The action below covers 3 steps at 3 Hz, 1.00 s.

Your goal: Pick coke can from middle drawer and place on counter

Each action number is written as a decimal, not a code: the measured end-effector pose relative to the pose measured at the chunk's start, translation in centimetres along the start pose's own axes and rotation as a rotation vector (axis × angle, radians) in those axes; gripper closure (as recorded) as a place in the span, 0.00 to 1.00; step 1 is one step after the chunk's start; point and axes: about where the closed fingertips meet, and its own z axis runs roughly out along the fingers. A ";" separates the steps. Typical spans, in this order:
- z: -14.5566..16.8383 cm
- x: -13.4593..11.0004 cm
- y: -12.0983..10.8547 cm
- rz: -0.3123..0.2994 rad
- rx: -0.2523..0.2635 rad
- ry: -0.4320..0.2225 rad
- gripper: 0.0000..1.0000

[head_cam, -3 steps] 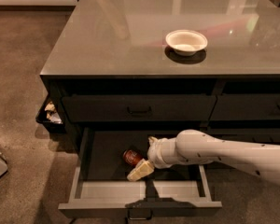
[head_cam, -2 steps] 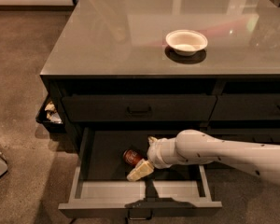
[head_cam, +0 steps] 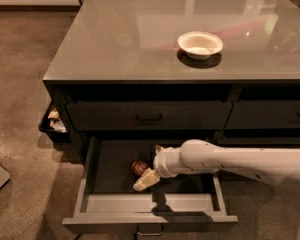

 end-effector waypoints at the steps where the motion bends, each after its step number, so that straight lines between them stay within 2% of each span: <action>1: 4.1 1.6 -1.0 0.002 -0.035 0.008 0.00; 2: 7.7 3.2 -0.3 0.010 -0.085 0.016 0.00; 3: 11.3 4.7 0.4 0.013 -0.113 0.036 0.00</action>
Offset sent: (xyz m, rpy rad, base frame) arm 0.0169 0.0425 -0.1188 0.0281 0.1127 0.0839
